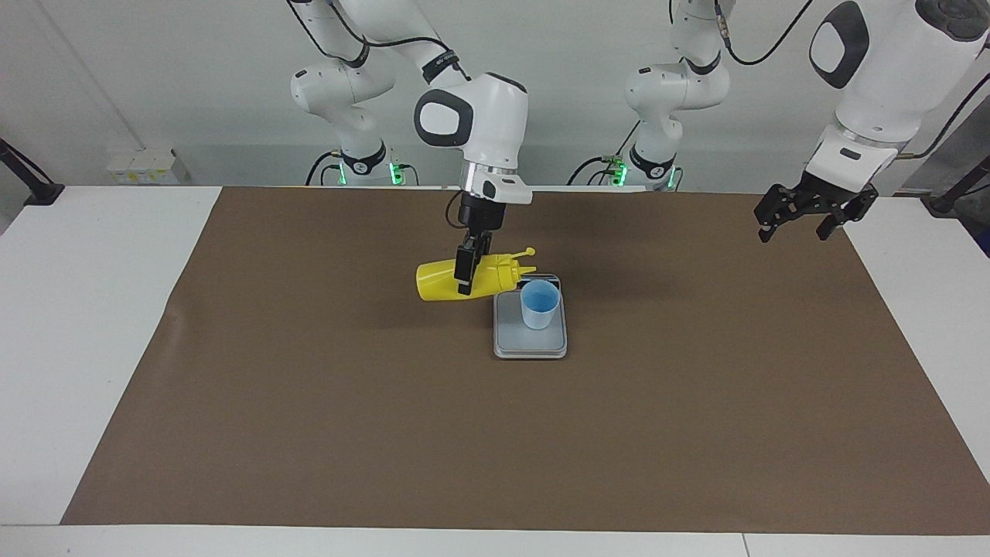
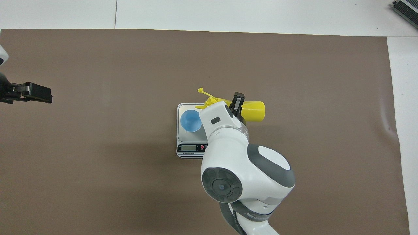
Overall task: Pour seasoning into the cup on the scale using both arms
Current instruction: 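Tilt the bottle nozzle down over the cup with the right gripper, then turn the bottle upright and carry it back with the right gripper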
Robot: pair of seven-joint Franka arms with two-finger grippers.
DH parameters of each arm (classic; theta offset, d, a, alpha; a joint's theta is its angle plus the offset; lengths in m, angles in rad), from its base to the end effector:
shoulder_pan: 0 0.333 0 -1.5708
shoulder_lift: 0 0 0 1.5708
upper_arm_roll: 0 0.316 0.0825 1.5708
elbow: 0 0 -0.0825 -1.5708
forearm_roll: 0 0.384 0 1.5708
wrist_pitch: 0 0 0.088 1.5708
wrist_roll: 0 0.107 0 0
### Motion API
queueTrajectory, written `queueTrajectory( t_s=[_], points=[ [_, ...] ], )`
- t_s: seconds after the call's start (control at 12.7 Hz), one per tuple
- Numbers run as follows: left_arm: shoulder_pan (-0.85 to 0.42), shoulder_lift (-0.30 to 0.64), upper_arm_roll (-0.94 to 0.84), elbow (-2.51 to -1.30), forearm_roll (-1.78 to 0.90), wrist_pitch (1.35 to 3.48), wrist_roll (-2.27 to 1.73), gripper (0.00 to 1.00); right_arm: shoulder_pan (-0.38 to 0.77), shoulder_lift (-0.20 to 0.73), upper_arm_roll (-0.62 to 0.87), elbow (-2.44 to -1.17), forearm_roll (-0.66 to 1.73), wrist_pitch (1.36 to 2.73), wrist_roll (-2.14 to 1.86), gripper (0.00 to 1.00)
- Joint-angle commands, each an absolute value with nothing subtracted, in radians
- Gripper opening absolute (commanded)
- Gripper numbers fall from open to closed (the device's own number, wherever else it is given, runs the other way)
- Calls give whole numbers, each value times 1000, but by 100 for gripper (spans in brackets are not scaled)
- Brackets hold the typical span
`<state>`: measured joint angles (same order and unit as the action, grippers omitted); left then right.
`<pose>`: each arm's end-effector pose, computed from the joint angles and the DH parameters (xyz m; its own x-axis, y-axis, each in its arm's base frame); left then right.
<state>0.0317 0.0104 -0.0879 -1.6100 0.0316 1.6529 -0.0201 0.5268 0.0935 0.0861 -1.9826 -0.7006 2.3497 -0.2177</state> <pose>0.5641 -0.0283 0.6075 0.9987 -0.0386 0.0331 -0.0376 -0.9988 -0.0300 0.4991 0.3383 0.4501 0.3009 0.9536 0.0058 0.7807 -0.2498 0.5728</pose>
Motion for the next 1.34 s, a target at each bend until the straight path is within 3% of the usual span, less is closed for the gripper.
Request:
queueTrajectory(
  t_s=[0.0,0.39,0.94,1.26],
  points=[
    [38,8,-94,-1609,37,1640,-29,100,500,35,92,-2034,-577,2397,-323,5],
    [38,8,-94,-1609,37,1640,-29,100,368,-18,92,-2106,-260,2517,-549,4],
    [38,8,-94,-1609,37,1640,-29,100,143,-20,89,-2120,432,2491,-1281,4],
    [38,8,-94,-1609,37,1640,-29,100,22,-18,87,-2126,677,2402,-1539,4]
  ],
)
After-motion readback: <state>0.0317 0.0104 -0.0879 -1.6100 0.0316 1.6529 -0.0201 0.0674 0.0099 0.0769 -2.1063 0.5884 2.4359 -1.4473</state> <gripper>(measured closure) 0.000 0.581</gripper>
